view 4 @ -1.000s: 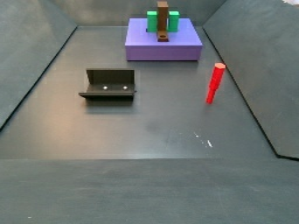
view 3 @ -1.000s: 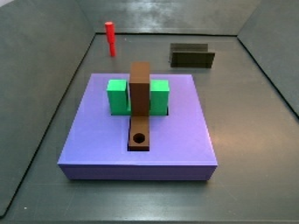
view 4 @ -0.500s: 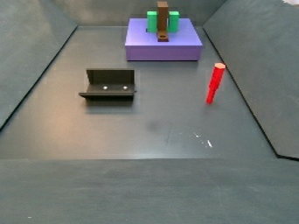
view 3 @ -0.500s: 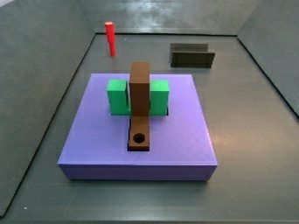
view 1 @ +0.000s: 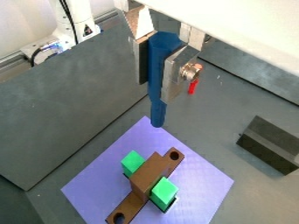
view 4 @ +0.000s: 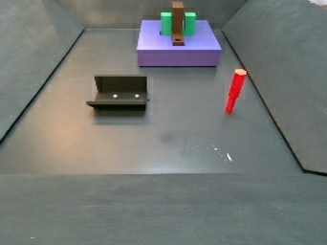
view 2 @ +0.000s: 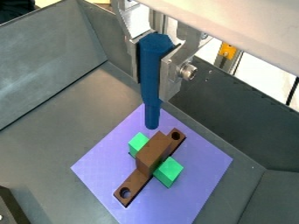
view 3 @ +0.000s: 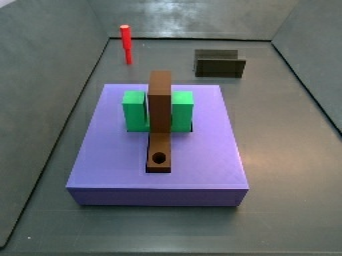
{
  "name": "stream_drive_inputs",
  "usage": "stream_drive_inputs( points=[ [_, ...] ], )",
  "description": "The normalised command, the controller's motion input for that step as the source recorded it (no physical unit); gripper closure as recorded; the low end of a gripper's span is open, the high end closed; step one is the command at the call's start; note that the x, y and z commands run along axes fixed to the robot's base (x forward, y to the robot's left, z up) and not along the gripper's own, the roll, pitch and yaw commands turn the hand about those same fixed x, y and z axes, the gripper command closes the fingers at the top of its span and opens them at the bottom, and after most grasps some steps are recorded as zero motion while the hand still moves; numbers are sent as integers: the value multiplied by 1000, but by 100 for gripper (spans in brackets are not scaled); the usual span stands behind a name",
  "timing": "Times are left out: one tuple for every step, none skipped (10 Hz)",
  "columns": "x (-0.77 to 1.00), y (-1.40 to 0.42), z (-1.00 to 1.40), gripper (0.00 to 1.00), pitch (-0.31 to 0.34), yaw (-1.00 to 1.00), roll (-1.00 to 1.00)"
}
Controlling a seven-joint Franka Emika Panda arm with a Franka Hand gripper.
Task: Pick up the blue object. Move up. Move to above the board. Insert the blue object.
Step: Insert the blue object.
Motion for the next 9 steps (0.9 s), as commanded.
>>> stream_drive_inputs(
  points=[
    [0, 0, 0, 100, 0, 0, -19],
    [-17, -23, 0, 100, 0, 0, 3],
    [-31, -280, 0, 100, 11, -34, 371],
    [0, -597, 26, 100, 73, -3, 500],
    [0, -740, 51, 100, 0, 37, 387],
    [9, -720, 9, 100, 0, 117, 314],
    [66, -729, 14, 100, -24, 166, 230],
    [0, -563, 0, 100, -47, 134, 187],
    [0, -237, 0, 100, 0, 0, 183]
  ],
)
